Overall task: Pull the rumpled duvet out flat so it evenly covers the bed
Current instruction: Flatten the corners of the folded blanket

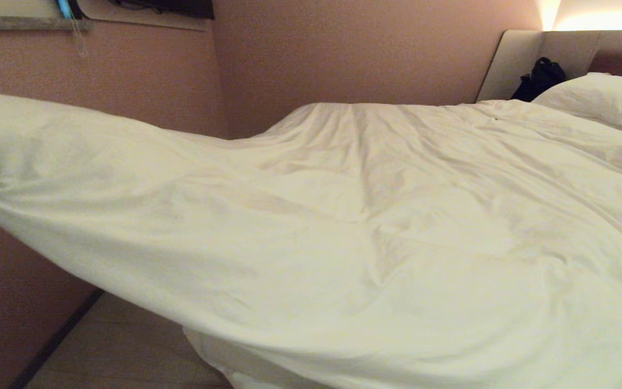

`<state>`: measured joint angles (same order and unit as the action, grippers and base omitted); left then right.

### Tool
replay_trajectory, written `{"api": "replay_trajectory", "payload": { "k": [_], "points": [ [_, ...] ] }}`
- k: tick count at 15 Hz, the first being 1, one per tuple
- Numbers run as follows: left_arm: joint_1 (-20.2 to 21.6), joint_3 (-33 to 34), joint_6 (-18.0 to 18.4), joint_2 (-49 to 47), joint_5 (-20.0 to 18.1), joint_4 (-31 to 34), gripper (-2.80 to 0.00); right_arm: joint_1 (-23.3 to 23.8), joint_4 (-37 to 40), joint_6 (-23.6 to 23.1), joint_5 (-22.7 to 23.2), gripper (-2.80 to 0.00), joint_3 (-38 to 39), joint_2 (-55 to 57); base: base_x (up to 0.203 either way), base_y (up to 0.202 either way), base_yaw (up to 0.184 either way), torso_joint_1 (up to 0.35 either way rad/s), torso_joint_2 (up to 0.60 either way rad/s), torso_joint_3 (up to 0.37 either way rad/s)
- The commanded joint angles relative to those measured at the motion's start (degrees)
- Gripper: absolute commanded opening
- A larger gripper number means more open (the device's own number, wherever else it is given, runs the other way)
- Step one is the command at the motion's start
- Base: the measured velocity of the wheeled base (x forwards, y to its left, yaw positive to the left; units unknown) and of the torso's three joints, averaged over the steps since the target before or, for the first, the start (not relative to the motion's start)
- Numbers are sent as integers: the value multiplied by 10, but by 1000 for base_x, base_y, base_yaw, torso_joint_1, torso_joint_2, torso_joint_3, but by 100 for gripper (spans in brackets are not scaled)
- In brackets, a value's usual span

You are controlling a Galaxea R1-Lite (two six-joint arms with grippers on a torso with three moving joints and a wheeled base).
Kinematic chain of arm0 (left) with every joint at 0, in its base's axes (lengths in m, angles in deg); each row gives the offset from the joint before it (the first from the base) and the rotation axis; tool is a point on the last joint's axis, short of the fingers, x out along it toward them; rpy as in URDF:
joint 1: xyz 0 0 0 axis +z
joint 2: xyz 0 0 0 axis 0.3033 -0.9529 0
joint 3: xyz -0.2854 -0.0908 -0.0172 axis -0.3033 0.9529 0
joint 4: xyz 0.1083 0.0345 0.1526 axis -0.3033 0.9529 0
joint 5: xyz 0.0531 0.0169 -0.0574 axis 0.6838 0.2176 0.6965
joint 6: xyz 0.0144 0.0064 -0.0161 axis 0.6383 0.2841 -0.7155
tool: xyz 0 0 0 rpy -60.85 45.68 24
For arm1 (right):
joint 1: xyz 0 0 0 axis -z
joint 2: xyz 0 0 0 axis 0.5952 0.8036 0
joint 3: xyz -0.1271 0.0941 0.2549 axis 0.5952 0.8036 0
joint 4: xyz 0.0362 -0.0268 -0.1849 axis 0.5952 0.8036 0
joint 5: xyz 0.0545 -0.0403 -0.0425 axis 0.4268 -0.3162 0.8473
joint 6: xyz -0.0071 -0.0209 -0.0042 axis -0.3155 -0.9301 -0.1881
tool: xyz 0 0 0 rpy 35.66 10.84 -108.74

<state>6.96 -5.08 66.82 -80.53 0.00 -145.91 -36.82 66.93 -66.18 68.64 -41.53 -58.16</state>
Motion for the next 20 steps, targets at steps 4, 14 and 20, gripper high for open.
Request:
{"api": "replay_trajectory", "payload": {
  "k": [4,14,20],
  "points": [
    [-3,1,65,4,0,-142,-280,0,0,0,0,-280,0,0,0,0,0,0,0,0],
    [3,194,47,-33,17,-144,-280,0,0,0,0,-280,0,0,0,0,0,0,0,0],
    [12,194,-43,-84,84,1,-280,0,0,0,0,-280,0,0,0,0,0,0,0,0]
  ]
}}
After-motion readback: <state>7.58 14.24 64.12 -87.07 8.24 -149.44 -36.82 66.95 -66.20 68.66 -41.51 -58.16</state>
